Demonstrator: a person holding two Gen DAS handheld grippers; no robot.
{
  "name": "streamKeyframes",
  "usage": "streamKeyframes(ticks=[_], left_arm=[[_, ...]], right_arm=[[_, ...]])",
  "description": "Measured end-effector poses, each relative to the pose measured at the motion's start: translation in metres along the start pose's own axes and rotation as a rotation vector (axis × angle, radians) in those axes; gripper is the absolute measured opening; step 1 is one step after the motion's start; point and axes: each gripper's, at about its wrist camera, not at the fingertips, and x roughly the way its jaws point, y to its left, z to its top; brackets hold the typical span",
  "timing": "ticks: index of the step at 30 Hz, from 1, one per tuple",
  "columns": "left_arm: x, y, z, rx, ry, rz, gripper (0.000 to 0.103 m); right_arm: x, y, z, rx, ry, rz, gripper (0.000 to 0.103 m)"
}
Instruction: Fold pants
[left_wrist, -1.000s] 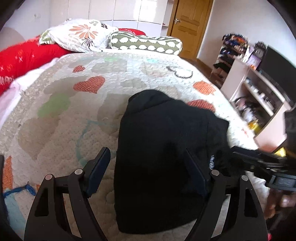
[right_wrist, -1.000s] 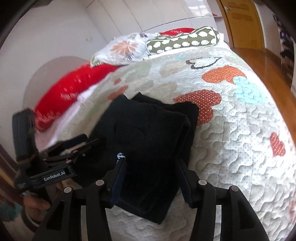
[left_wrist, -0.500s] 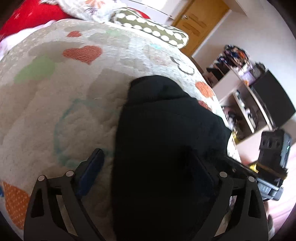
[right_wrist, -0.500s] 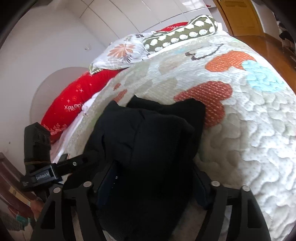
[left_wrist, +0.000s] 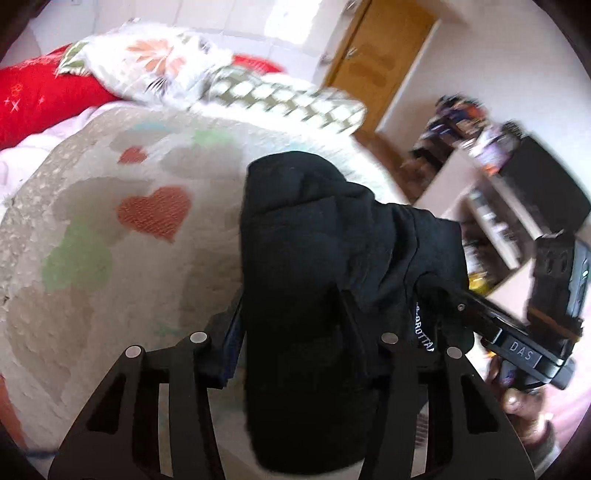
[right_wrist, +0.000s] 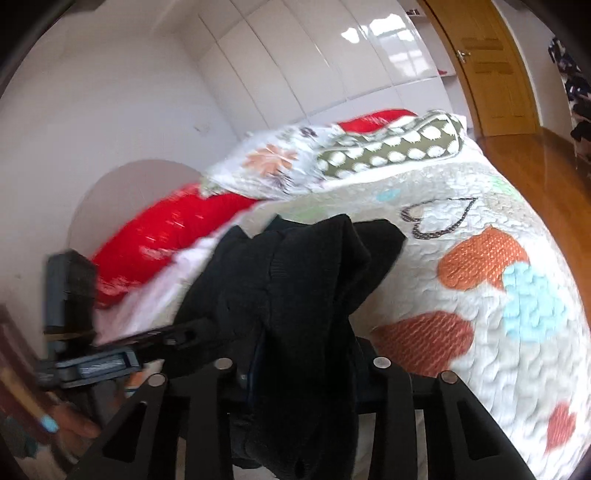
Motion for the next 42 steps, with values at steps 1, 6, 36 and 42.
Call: streamKeyframes(ticks=[1,6,36,42], left_arm=[[0.012,0.004,-0.002,-0.004,0.032,0.058,0.048],[0.022,0.027,-0.008,-0.054,0.053,0.134,0.067],[-0.031,-0.021,-0.043,0.106,-0.243,0.319,0.067],[-0.038,-0.018,-0.047,0.107,-0.260,0.322,0.067]], right_arm=[[0.019,-0.008,0.001,0.003,0.052,-0.065,0.047],[0.031,-0.035,-0.002,0.043,0.119,-0.195,0.047],[-0.014,0.041,-0.031,-0.168,0.044,-0.196,0.046],[-0.012,0.048,-0.032,-0.158,0.056,-0.204,0.047]])
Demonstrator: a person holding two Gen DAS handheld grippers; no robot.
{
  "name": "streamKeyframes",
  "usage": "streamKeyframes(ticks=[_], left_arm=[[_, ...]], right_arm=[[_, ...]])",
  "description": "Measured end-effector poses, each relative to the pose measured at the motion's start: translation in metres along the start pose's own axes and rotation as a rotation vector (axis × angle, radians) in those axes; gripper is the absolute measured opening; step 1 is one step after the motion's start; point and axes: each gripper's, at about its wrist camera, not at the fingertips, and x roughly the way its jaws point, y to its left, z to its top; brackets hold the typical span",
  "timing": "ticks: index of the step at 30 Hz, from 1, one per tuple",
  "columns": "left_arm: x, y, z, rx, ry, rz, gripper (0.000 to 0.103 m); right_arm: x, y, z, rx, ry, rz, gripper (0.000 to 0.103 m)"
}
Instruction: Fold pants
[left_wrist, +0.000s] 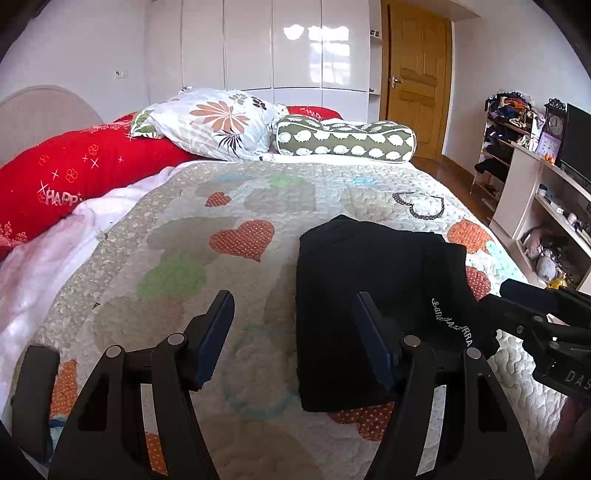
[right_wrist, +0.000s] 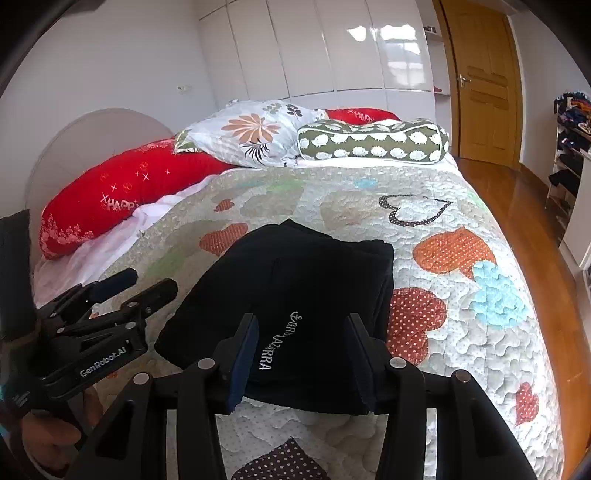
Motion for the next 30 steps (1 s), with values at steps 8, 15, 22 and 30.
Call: streamKeyframes(ticks=[8,15,22,30], left_arm=[[0.002,0.001,-0.001,0.003,0.001,0.004,0.067],[0.010,-0.002,0.001,0.010,0.011,-0.005,0.067],[0.020,-0.006,0.004,0.013,0.035,-0.037,0.067],[0.039,-0.004,0.007,-0.011,0.100,-0.082,0.067]], right_arm=[[0.002,0.002,0.001,-0.009,0.008,0.001,0.047],[0.008,-0.005,0.000,0.000,0.015,0.003,0.047],[0.015,-0.015,0.003,0.021,0.020,0.005,0.048],[0.026,-0.032,0.004,0.069,0.041,0.015,0.063]])
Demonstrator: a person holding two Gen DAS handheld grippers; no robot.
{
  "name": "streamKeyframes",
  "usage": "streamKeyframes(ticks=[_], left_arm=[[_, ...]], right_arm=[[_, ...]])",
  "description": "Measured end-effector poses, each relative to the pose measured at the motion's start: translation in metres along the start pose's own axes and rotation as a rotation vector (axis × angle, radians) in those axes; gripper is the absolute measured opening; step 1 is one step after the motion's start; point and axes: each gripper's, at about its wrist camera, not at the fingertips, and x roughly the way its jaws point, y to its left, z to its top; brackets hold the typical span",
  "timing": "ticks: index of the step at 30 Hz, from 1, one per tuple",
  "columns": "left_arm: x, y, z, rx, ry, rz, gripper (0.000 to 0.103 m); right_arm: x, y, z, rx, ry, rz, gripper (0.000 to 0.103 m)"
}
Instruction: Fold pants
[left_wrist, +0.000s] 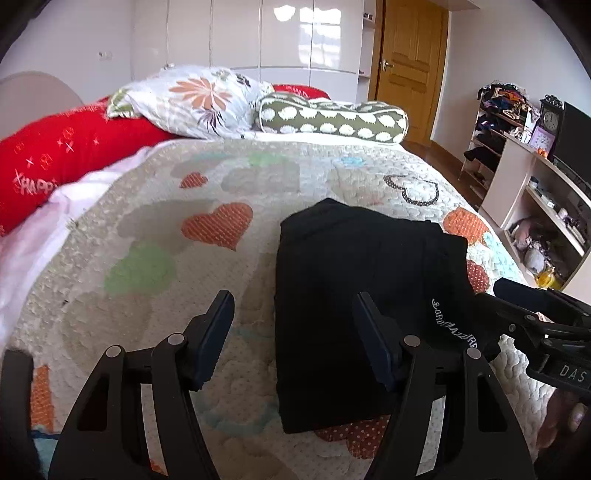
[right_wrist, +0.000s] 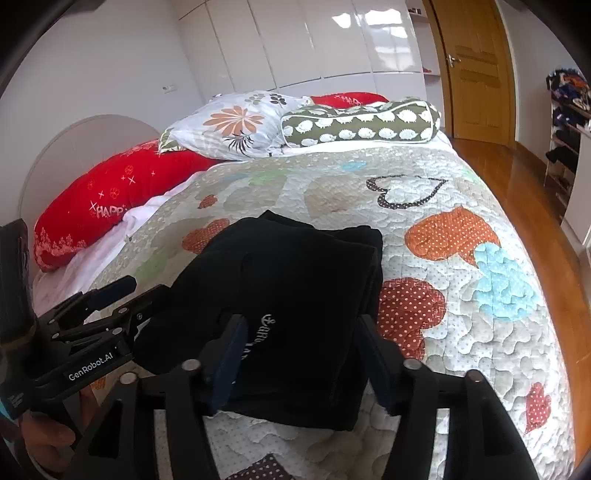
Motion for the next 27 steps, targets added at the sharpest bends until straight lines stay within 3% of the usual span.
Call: streamKeyframes(ticks=[5,12,22,27], left_arm=[[0.013,0.004,0.002,-0.016,0.038,-0.005,0.067],[0.020,0.002,0.003,-0.005,0.053,0.001,0.067],[-0.026,-0.006,0.004,0.004,-0.068,0.084,0.067],[-0.046,-0.015,0.000,0.025,-0.082,0.097,0.067]], right_arm=[[0.013,-0.010,0.003,0.021,0.044,-0.001,0.067],[0.012,-0.012,0.007,0.031,0.019,-0.019,0.068],[-0.016,0.005,0.006,0.007,-0.061,-0.069,0.068],[-0.035,0.015,0.000,-0.019,-0.091,-0.101,0.068]])
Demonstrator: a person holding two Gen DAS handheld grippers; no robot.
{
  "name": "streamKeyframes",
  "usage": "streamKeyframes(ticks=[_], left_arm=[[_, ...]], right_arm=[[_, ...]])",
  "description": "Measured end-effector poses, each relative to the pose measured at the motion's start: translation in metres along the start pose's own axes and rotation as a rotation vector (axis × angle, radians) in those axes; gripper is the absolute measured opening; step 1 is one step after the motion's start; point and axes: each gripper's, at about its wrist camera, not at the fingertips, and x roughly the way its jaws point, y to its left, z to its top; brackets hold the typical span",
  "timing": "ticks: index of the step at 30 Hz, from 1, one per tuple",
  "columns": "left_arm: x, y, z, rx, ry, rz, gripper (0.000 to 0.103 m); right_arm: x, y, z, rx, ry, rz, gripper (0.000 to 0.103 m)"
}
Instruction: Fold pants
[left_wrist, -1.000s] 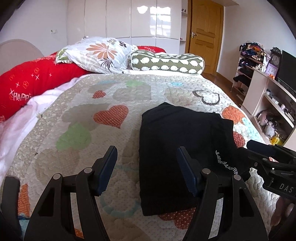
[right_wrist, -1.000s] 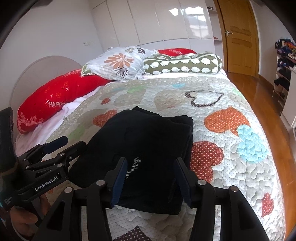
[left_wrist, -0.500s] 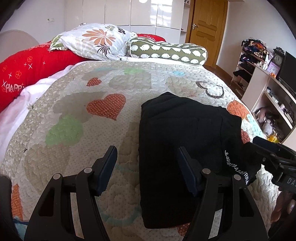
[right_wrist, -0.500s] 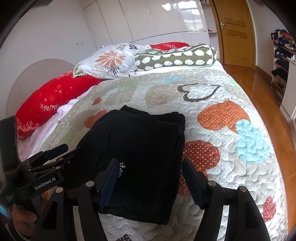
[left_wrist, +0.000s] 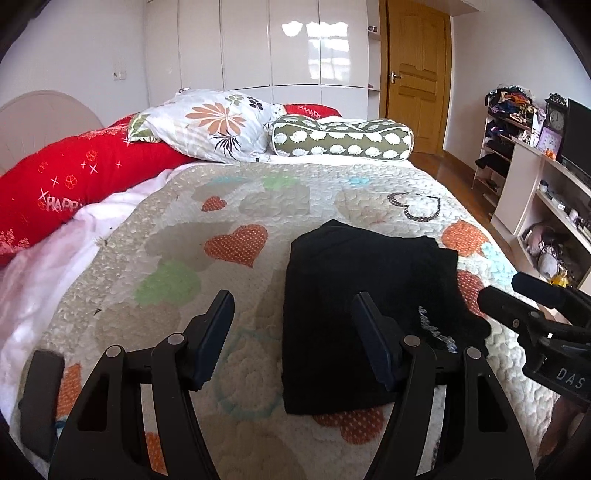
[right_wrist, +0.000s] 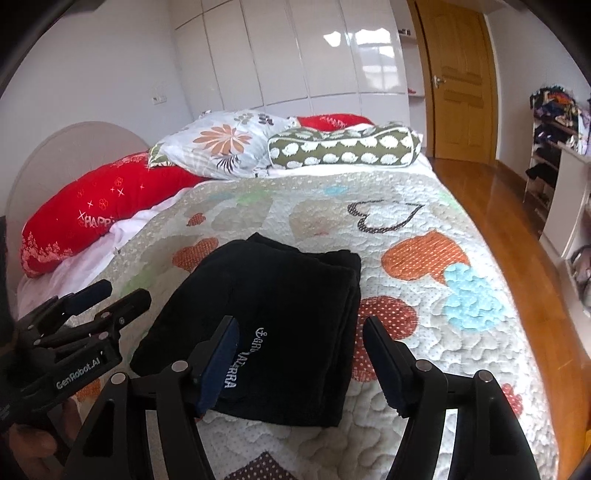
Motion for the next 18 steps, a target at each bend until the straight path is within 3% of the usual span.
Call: streamKeyframes(ticks=[5,7,18], left_arm=[[-0.018,-0.005,-0.005,0.019,-0.035,0.063,0.069],[-0.025,-0.006,-0.008,0.023,-0.046,0.054,0.077],[-0.047,-0.009,-0.015,0.013,-0.063,0.035,0.077]], right_arm=[[-0.017,0.004,-0.005,-0.001,-0.015,-0.003,0.068],[-0.023,0.008,-0.008,-0.019,-0.018,-0.015,0.068],[-0.042,0.007,-0.021,-0.013,-0.016,-0.014,0.068]])
